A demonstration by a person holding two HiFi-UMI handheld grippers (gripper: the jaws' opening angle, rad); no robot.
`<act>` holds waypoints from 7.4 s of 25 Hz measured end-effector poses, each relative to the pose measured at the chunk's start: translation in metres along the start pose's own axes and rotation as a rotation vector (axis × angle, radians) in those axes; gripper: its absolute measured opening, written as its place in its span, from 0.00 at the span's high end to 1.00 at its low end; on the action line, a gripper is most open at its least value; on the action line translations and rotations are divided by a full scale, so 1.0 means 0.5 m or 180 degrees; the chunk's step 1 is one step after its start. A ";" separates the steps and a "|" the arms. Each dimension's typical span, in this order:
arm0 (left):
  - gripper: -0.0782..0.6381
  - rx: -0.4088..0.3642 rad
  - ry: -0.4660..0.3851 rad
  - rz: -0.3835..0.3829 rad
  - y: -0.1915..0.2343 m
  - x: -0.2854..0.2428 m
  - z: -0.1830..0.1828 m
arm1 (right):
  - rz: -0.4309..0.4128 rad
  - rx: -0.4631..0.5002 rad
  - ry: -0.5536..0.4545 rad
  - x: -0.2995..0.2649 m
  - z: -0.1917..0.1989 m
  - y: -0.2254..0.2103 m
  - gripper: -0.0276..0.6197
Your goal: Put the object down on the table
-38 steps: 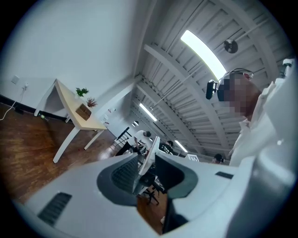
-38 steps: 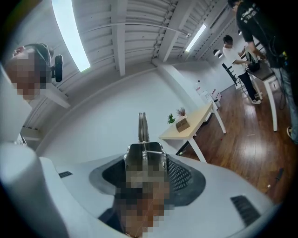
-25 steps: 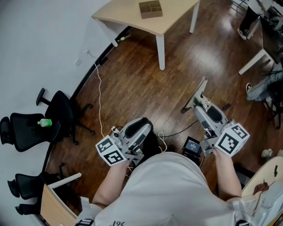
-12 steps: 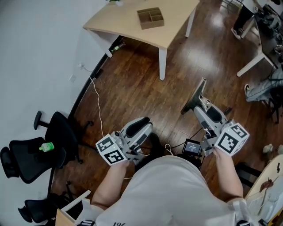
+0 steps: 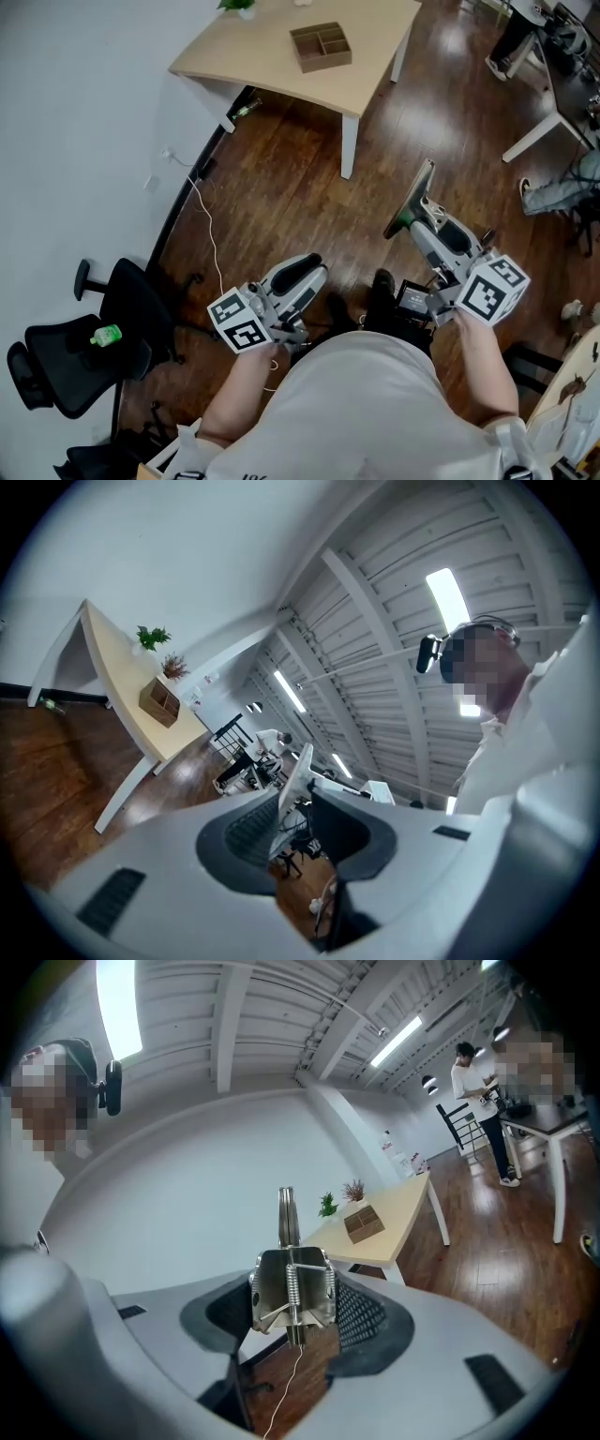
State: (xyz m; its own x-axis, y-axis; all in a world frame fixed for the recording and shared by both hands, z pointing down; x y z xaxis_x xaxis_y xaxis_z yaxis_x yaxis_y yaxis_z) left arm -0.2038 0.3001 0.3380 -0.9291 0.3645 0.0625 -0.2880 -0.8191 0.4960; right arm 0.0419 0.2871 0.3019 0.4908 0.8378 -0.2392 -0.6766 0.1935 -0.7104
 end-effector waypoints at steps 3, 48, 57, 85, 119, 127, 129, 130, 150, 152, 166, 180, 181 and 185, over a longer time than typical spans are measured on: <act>0.77 -0.0029 0.0012 -0.0044 0.033 -0.014 -0.014 | -0.0029 -0.0003 0.0022 -0.040 -0.017 -0.017 0.60; 0.77 0.0004 0.0126 -0.0242 0.570 -0.496 -0.258 | 0.0123 0.0060 0.0372 -0.583 -0.447 -0.361 0.60; 0.77 0.0074 0.0171 -0.0280 0.724 -0.521 -0.314 | 0.0229 0.0075 0.0462 -0.746 -0.476 -0.390 0.60; 0.77 -0.0106 0.0068 -0.0976 0.938 -0.638 -0.367 | -0.0218 0.0847 0.0998 -1.125 -0.529 -0.410 0.60; 0.77 0.0124 0.0200 -0.1150 1.047 -0.632 -0.325 | 0.0389 0.2705 0.1507 -1.299 -0.389 -0.459 0.60; 0.77 0.0163 0.0217 -0.1160 1.048 -0.633 -0.319 | 0.0456 0.2822 0.1448 -1.311 -0.390 -0.468 0.60; 0.77 0.0166 0.0222 -0.1156 1.046 -0.634 -0.317 | 0.0421 0.2846 0.1536 -1.310 -0.383 -0.472 0.60; 0.77 0.0166 0.0224 -0.1155 1.046 -0.634 -0.316 | 0.0403 0.2873 0.1583 -1.310 -0.379 -0.473 0.60; 0.77 0.0148 0.0189 -0.1162 1.034 -0.622 -0.318 | 0.0298 0.3115 0.1984 -1.288 -0.347 -0.480 0.33; 0.77 0.0149 0.0182 -0.1167 1.030 -0.616 -0.318 | 0.0300 0.3114 0.1960 -1.282 -0.348 -0.475 0.33; 0.77 0.0075 0.0091 -0.1185 1.014 -0.607 -0.342 | 0.0247 0.3094 0.1835 -1.232 -0.400 -0.461 0.34; 0.77 -0.0132 0.0108 -0.0954 0.905 -0.625 -0.360 | 0.0478 0.2695 0.1440 -1.066 -0.497 -0.445 0.95; 0.77 -0.0152 0.0103 -0.0944 0.901 -0.625 -0.363 | 0.0487 0.2664 0.1417 -1.060 -0.502 -0.444 0.95; 0.82 -0.0216 0.0112 -0.0933 0.884 -0.622 -0.370 | 0.0500 0.2512 0.1303 -1.034 -0.520 -0.436 0.95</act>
State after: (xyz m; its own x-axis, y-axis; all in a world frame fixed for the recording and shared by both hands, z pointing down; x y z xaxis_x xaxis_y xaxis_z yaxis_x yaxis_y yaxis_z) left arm -0.0852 -0.2571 0.3773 -0.8113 0.5751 -0.1054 -0.5587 -0.7095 0.4295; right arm 0.0785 -0.3211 0.4085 0.4158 0.6660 -0.6193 -0.8583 0.5125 -0.0250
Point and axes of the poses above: the fingertips, and each gripper's own axes: x backward along the fingers, y to its left, z out of its underside, the point moved 4 cm from there along x, backward along the fingers, and after that the axes turned 14 degrees about -x, right-handed, at the moved point
